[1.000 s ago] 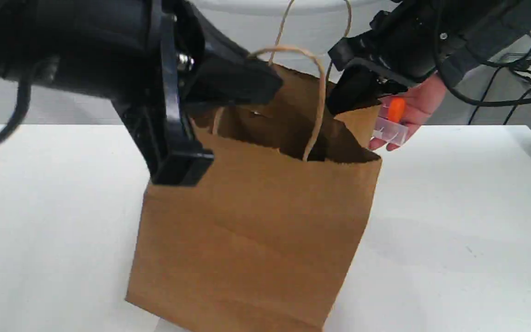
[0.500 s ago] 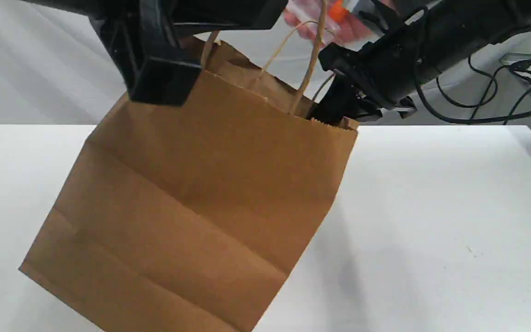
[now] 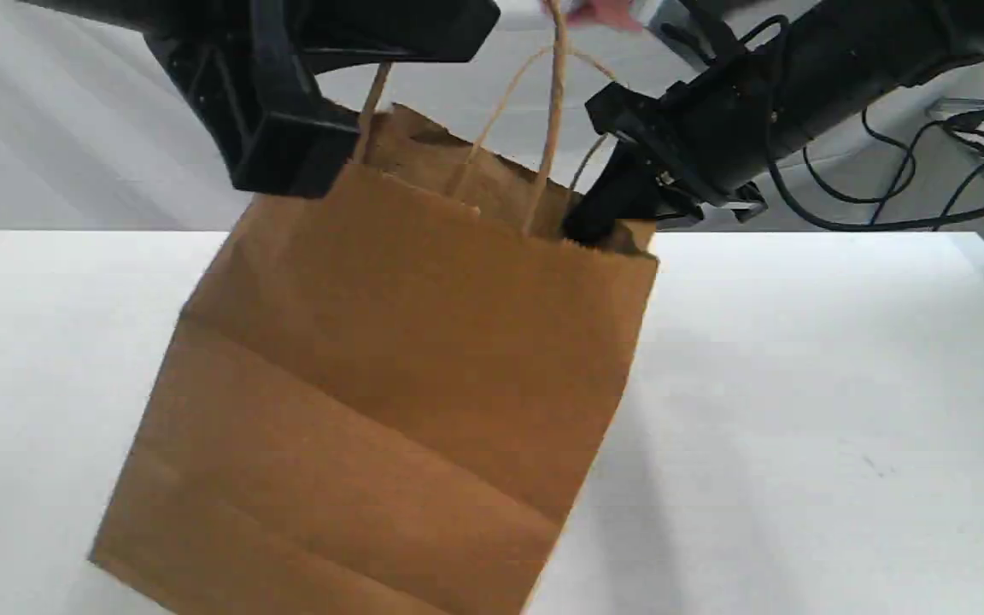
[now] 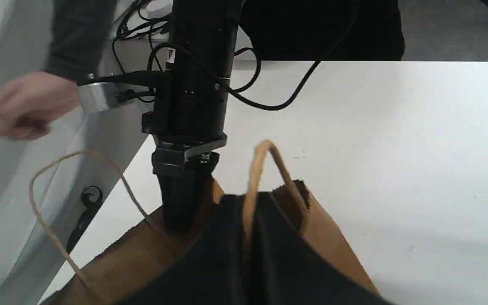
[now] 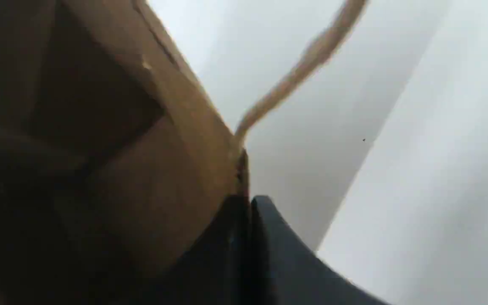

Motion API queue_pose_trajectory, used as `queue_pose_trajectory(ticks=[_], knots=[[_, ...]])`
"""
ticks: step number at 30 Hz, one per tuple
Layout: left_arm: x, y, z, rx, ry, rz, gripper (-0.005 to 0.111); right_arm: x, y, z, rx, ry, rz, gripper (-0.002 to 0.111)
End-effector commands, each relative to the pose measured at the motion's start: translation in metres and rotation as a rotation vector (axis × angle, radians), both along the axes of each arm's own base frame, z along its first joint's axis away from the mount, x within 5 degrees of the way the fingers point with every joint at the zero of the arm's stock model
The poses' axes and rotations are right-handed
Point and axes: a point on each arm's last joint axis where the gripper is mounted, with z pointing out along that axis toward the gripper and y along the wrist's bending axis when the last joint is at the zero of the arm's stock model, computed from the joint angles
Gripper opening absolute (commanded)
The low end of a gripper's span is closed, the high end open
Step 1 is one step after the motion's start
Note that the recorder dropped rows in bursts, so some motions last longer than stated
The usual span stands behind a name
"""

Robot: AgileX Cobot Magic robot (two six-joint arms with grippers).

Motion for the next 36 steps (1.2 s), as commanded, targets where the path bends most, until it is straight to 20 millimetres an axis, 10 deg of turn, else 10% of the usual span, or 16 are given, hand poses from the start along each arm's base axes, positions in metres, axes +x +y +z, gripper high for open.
queue_pose_trajectory(ticks=[1, 16, 36], knots=[[0.0, -0.002, 0.003, -0.02, 0.005, 0.005, 0.0, 0.001, -0.002, 0.005, 0.012, -0.022, -0.003, 0.0], [0.006, 0.007, -0.002, 0.009, 0.04, 0.059, 0.0, -0.003, -0.003, 0.06, 0.033, -0.187, -0.006, 0.0], [0.024, 0.026, -0.064, -0.334, 0.21, 0.238, 0.0, -0.005, -0.01, 0.059, -0.067, -0.19, -0.028, 0.0]])
